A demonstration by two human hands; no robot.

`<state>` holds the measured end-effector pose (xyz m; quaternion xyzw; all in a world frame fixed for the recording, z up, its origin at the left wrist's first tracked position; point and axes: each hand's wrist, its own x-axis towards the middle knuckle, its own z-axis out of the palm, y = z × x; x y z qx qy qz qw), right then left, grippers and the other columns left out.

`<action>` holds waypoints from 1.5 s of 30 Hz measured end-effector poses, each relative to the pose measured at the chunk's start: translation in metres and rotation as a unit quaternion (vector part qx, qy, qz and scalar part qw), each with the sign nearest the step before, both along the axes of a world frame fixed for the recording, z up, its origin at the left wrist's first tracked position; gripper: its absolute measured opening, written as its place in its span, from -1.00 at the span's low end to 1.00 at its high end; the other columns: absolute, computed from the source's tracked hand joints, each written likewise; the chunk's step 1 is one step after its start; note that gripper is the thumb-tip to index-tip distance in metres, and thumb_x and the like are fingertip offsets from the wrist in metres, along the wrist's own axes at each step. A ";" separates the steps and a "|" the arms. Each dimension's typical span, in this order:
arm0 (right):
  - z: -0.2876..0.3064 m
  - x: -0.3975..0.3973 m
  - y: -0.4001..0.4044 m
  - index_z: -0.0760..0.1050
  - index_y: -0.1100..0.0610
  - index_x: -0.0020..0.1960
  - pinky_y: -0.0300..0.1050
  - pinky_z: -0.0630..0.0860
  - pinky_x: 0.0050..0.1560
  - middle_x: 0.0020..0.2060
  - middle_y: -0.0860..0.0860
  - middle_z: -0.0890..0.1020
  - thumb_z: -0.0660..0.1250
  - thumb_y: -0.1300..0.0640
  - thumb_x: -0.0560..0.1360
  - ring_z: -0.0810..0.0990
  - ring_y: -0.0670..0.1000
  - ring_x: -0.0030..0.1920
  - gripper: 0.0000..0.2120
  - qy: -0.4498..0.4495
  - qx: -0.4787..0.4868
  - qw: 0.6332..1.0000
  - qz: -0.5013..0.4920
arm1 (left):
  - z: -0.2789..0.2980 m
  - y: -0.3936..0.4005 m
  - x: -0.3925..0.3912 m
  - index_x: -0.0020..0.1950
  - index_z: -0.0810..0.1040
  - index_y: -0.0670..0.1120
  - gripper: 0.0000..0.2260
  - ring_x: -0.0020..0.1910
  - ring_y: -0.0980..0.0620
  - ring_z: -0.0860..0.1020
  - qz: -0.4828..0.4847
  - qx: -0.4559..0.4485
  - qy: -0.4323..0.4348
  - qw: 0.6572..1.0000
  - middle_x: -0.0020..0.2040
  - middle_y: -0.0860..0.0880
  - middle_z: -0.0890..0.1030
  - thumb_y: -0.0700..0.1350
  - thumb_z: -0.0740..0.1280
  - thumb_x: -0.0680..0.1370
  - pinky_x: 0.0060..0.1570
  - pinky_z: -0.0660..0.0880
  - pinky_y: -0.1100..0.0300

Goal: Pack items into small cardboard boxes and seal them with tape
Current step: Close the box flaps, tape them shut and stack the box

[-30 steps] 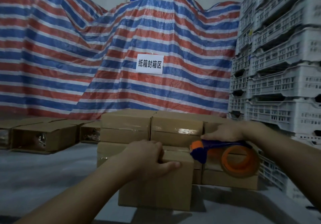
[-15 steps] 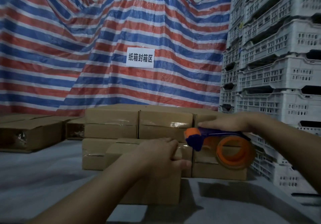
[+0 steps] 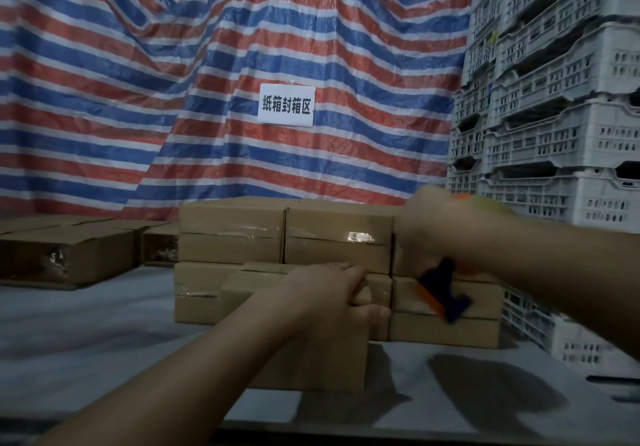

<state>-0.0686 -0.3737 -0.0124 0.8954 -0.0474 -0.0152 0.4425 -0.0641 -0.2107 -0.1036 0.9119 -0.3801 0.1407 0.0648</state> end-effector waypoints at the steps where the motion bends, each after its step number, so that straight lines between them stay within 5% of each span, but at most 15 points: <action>1: -0.013 0.001 -0.002 0.49 0.00 0.01 -0.07 0.37 -0.27 -0.05 0.00 0.56 0.17 -0.27 0.58 0.50 0.02 -0.16 -0.65 0.026 -0.055 0.998 -0.008 | -0.001 0.000 0.000 0.49 0.28 0.08 -0.39 0.31 0.04 0.42 0.002 0.005 -0.001 1.000 0.41 0.04 0.42 0.39 0.12 0.55 0.23 0.39 0.07; 5: -0.043 -0.012 -0.045 0.46 0.06 -0.20 -0.11 0.39 -0.26 -0.23 -0.01 0.54 0.04 -0.40 0.58 0.50 -0.02 -0.24 -0.43 -0.039 0.048 0.997 0.042 | -0.003 0.002 0.001 0.55 0.15 0.18 -0.39 0.47 -0.02 0.28 -0.008 0.019 -0.005 1.000 0.56 0.04 0.22 0.38 0.11 0.55 0.33 0.30 0.02; 12: -0.089 -0.025 -0.096 0.43 0.03 -0.38 -0.12 0.42 -0.33 -0.45 -0.05 0.49 -0.05 -0.46 0.55 0.46 -0.08 -0.42 -0.32 -0.211 0.174 0.955 0.112 | -0.004 -0.005 0.011 0.40 0.32 0.19 -0.53 0.13 0.06 0.45 -0.015 0.030 -0.019 0.999 0.26 0.05 0.45 0.36 0.12 0.55 -0.03 0.36 0.14; 17: -0.092 -0.031 -0.110 0.49 0.03 -0.30 -0.14 0.55 -0.18 -0.39 -0.05 0.57 -0.04 -0.48 0.53 0.56 -0.09 -0.34 -0.34 -0.168 0.317 0.931 0.071 | 0.001 -0.013 0.014 0.32 0.40 0.15 -0.61 0.07 0.02 0.48 -0.007 0.059 -0.010 0.998 0.18 0.00 0.48 0.30 0.14 0.58 0.05 0.49 0.07; 24: -0.093 -0.035 -0.118 0.41 -0.02 -0.20 -0.24 0.33 -0.30 -0.24 -0.07 0.52 0.02 -0.50 0.51 0.50 -0.14 -0.25 -0.44 -0.075 0.377 0.923 0.007 | 0.003 -0.015 0.006 0.33 0.40 0.17 -0.64 0.30 -0.08 0.37 0.017 0.077 -0.021 0.997 0.34 -0.03 0.41 0.26 0.15 0.59 0.21 0.42 -0.03; 30: -0.086 -0.045 -0.123 0.55 0.04 -0.06 -0.27 0.49 -0.23 -0.16 -0.05 0.64 0.14 -0.48 0.50 0.61 -0.11 -0.21 -0.42 0.041 0.404 0.913 -0.029 | 0.003 -0.014 -0.001 0.37 0.37 0.15 -0.63 0.35 -0.11 0.34 0.026 0.080 -0.030 0.996 0.40 -0.05 0.38 0.23 0.14 0.60 0.27 0.32 -0.06; 34: -0.086 -0.046 -0.120 0.48 -0.03 -0.16 -0.28 0.46 -0.25 -0.23 -0.09 0.58 0.13 -0.47 0.51 0.56 -0.15 -0.28 -0.49 0.047 0.391 0.918 -0.047 | 0.003 -0.014 -0.004 0.37 0.37 0.14 -0.63 0.37 -0.12 0.33 0.030 0.077 -0.026 0.996 0.41 -0.06 0.38 0.21 0.15 0.60 0.30 0.31 -0.08; 37: -0.080 -0.049 -0.113 0.55 0.06 0.03 -0.19 0.51 -0.01 -0.04 -0.04 0.62 0.01 -0.56 0.45 0.57 -0.10 -0.11 -0.27 0.026 0.346 0.936 -0.056 | 0.003 -0.014 -0.004 0.38 0.37 0.14 -0.62 0.37 -0.12 0.32 0.033 0.074 -0.023 0.996 0.41 -0.06 0.38 0.21 0.16 0.60 0.30 0.29 -0.09; 39: -0.069 -0.050 -0.101 0.54 0.05 -0.08 -0.15 0.50 0.03 -0.06 -0.04 0.61 -0.08 -0.59 0.40 0.56 -0.11 -0.13 -0.23 -0.048 0.340 0.939 -0.016 | 0.002 -0.014 -0.002 0.44 0.32 0.15 -0.57 0.39 -0.12 0.32 0.030 0.067 -0.025 0.997 0.43 -0.07 0.37 0.22 0.16 0.59 0.32 0.28 -0.09; 41: -0.056 -0.047 -0.081 0.55 0.02 -0.18 -0.08 0.55 0.03 -0.07 -0.01 0.64 -0.12 -0.56 0.39 0.60 -0.07 -0.13 -0.25 -0.118 0.404 0.905 0.056 | -0.001 -0.013 0.001 0.55 0.14 0.13 -0.42 0.41 -0.12 0.32 0.019 0.042 -0.022 0.999 0.46 -0.06 0.36 0.25 0.19 0.58 0.33 0.29 -0.07; 43: -0.047 -0.042 -0.057 0.61 0.01 -0.10 -0.02 0.57 0.07 -0.10 -0.01 0.67 -0.09 -0.52 0.41 0.63 -0.05 -0.10 -0.27 -0.148 0.529 0.826 0.127 | -0.001 -0.009 0.004 0.59 -0.08 0.14 -0.22 0.34 -0.03 0.42 0.005 -0.020 0.028 0.999 0.42 -0.03 0.43 0.27 0.28 0.53 0.20 0.38 0.06; 45: -0.046 -0.035 -0.029 0.58 -0.12 0.01 -0.07 0.53 0.16 -0.04 -0.11 0.67 -0.02 -0.39 0.56 0.62 -0.14 0.00 -0.49 -0.141 0.643 0.732 0.177 | 0.003 -0.003 0.005 0.59 -0.14 0.19 -0.16 0.17 0.13 0.53 -0.031 -0.125 0.125 0.984 0.33 0.04 0.52 0.22 0.36 0.50 0.01 0.43 0.24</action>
